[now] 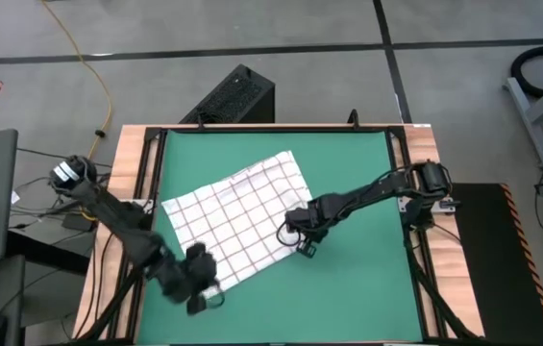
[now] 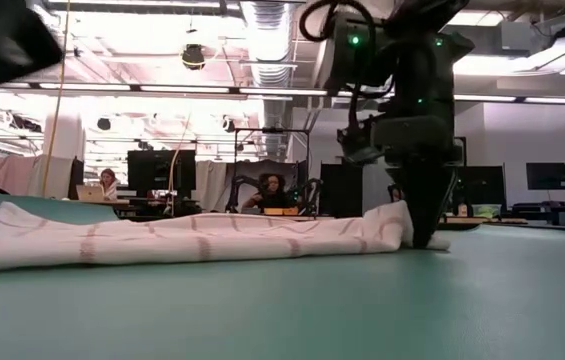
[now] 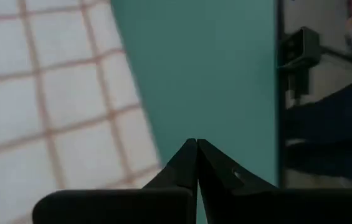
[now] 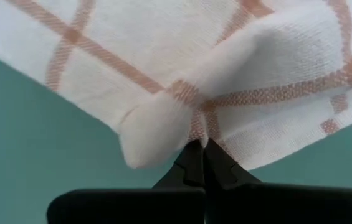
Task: Roll towel into tight, uniform cylinder
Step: Roll the white towel
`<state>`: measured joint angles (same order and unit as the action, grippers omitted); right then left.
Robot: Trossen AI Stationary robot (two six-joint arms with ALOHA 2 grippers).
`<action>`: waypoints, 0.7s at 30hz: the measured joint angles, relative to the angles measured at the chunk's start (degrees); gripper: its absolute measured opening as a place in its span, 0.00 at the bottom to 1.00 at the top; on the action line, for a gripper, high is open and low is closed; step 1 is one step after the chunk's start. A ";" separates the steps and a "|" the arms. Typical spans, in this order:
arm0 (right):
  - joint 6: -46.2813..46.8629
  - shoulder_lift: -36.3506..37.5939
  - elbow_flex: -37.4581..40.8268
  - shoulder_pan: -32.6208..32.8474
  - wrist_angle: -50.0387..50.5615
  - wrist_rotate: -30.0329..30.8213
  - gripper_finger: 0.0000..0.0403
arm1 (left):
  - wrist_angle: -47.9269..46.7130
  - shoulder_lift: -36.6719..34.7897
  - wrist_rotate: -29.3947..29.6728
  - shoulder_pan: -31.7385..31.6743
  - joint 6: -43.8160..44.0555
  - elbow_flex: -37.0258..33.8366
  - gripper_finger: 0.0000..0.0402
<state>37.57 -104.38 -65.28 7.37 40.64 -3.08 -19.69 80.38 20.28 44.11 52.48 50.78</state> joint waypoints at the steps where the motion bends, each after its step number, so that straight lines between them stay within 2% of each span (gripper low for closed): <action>1: 0.07 0.00 0.00 0.37 -0.48 0.26 0.00 | 0.61 0.56 1.29 1.68 1.86 0.03 0.00; 7: 0.07 0.00 0.00 0.84 -0.70 1.40 0.00 | -2.19 7.19 3.11 7.46 8.31 2.88 0.00; 12: -2.88 0.00 0.00 0.83 -0.78 1.65 0.01 | -3.69 15.06 -2.17 6.90 7.03 5.52 0.01; 17: -4.89 0.00 0.00 0.83 -0.91 2.99 0.01 | -3.43 17.87 -7.54 4.91 4.79 8.66 0.10; 21: -5.59 0.00 0.00 0.88 -1.09 3.26 0.01 | -4.01 17.10 -8.93 2.98 3.10 11.01 0.21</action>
<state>31.97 -104.38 -65.28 8.25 39.55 0.19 -23.70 97.48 11.35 47.08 55.58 61.79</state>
